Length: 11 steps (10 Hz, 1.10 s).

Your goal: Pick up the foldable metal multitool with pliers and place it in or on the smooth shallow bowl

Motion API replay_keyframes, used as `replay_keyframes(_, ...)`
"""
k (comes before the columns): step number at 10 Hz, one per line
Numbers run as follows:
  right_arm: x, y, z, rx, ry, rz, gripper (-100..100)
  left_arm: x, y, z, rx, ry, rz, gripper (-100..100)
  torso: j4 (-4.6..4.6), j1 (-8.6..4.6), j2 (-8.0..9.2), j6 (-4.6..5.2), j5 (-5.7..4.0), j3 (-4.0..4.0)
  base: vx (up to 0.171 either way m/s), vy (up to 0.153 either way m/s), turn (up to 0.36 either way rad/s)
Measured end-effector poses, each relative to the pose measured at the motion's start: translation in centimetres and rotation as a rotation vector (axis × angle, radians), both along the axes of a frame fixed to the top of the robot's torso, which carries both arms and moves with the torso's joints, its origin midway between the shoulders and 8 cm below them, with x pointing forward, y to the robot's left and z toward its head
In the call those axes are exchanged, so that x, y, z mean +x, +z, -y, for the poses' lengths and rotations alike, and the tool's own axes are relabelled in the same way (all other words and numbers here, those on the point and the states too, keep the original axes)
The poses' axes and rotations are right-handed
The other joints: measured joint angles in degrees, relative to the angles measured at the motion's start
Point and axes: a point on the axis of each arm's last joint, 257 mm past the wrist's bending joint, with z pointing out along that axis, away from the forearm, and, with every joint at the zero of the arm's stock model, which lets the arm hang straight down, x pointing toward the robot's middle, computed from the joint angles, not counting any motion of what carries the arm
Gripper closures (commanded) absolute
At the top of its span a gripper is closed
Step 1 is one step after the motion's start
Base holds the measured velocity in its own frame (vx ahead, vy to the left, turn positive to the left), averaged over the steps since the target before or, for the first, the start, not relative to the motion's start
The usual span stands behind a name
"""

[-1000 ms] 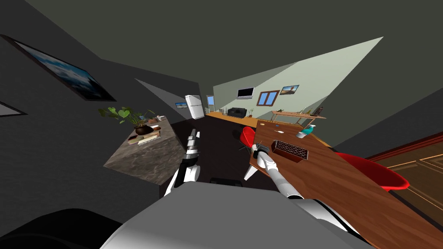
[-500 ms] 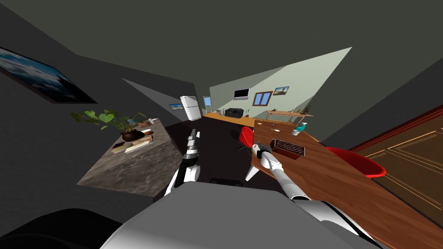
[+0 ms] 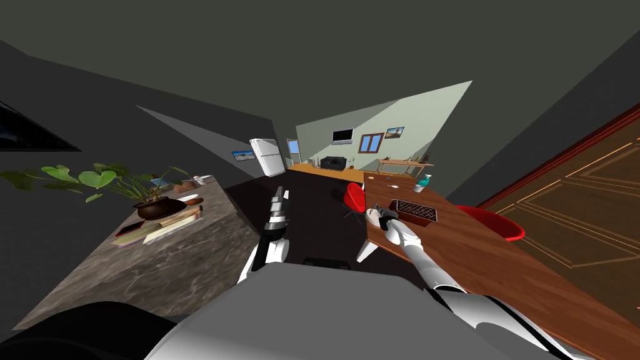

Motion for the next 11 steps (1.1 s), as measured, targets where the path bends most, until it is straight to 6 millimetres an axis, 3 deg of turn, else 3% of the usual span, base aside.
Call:
replay_keyframes(3, 0.3, 0.7, 0.8, 0.007, 0.055, 0.003, -100, 0.0, 0.0, 0.0, 0.000, 0.000, 0.000, 0, -0.01, -0.11, -0.02, -0.05, -0.02, -0.01, 0.084, 0.131, -0.166)
replay_keyframes(11, 0.7, 5.0, 4.3, -0.011, 0.179, 0.044, -100, 0.0, 0.0, 0.0, 0.000, 0.000, 0.000, 0, 0.01, -0.06, 0.05, -0.07, -0.01, 0.02, 0.057, 0.129, -0.135)
